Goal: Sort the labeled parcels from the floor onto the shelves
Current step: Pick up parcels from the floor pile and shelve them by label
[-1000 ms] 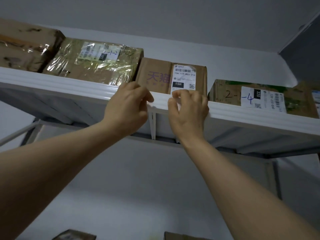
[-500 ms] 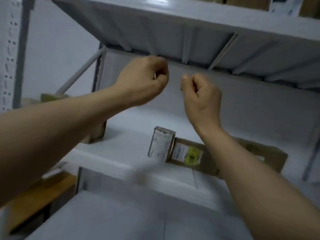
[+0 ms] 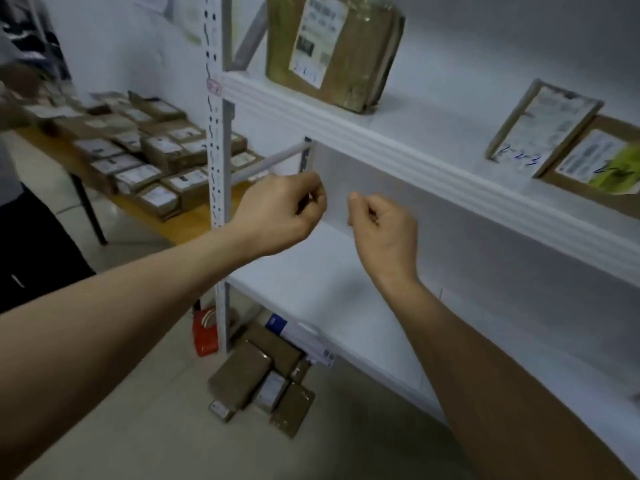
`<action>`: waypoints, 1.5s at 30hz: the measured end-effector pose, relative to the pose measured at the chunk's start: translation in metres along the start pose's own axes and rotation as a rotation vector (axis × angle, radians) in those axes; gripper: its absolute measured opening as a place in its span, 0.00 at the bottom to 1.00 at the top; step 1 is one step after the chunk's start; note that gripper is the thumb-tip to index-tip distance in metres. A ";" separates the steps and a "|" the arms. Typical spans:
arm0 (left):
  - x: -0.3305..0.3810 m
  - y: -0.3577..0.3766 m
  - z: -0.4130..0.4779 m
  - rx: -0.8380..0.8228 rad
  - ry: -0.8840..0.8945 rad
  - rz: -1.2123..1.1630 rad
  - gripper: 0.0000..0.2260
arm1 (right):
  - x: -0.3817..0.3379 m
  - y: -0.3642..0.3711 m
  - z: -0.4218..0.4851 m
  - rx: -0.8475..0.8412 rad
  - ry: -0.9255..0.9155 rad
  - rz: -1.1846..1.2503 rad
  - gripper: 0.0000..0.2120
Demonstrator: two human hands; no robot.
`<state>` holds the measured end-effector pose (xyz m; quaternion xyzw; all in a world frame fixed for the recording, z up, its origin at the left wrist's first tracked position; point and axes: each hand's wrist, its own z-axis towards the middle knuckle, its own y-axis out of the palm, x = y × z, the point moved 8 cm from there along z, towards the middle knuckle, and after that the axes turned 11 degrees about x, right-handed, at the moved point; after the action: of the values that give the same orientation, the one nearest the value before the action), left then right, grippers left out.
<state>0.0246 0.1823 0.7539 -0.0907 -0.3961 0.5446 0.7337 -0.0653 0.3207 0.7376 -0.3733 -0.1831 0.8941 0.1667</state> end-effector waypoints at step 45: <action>-0.411 0.274 -0.379 -0.945 -1.131 -0.004 0.08 | 0.326 0.399 -0.372 -1.018 0.969 -0.278 0.07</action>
<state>0.0446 0.0439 0.1473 -0.1016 -0.9065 0.2781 0.3010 -0.0752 0.1877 0.1163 -0.7329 -0.5288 0.4019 0.1470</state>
